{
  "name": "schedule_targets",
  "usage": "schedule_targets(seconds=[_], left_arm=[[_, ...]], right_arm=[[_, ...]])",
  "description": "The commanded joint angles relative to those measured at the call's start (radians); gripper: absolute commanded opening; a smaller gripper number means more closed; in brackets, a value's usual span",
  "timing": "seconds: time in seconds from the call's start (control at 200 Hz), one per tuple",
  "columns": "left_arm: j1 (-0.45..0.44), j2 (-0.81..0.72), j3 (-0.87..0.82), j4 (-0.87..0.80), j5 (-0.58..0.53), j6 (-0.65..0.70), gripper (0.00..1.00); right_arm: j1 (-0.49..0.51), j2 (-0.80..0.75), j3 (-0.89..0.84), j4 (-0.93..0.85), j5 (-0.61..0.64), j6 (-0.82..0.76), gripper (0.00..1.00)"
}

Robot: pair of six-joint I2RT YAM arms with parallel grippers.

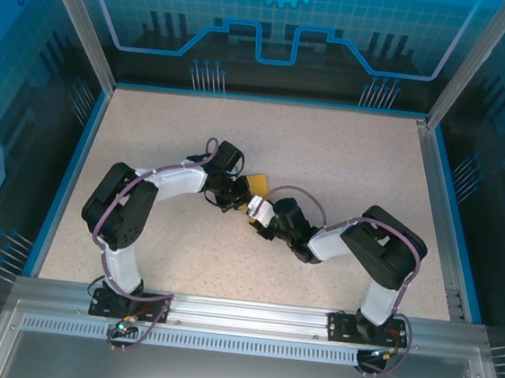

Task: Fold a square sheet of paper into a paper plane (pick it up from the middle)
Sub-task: Fold the wing for the fifth time at the center of the table.

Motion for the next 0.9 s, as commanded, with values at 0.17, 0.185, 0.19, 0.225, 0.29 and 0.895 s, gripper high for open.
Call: schedule_targets(seconds=[0.17,0.185,0.19,0.225,0.29,0.895], left_arm=[[-0.005,-0.008,0.035,-0.047,0.002,-0.007,0.02],[-0.003,-0.008,0.035,-0.049,0.001,-0.007,0.02],[-0.003,-0.007,0.035,-0.049,0.001,-0.006,0.02],[-0.002,-0.007,0.04,-0.053,0.0,-0.005,0.03],[-0.002,-0.008,0.045,-0.061,-0.002,0.0,0.05],[0.144,-0.208,0.02,-0.16,-0.132,0.092,0.44]], right_arm=[[0.012,0.048,0.024,0.099,0.026,-0.022,0.25],[0.012,0.048,0.024,0.1,0.026,-0.022,0.25],[0.012,0.047,0.024,0.1,0.026,-0.022,0.24],[0.011,0.048,0.023,0.101,0.024,-0.02,0.22],[0.008,0.045,0.023,0.095,0.018,-0.012,0.19],[-0.083,-0.05,0.006,-0.032,-0.215,0.245,0.03]])
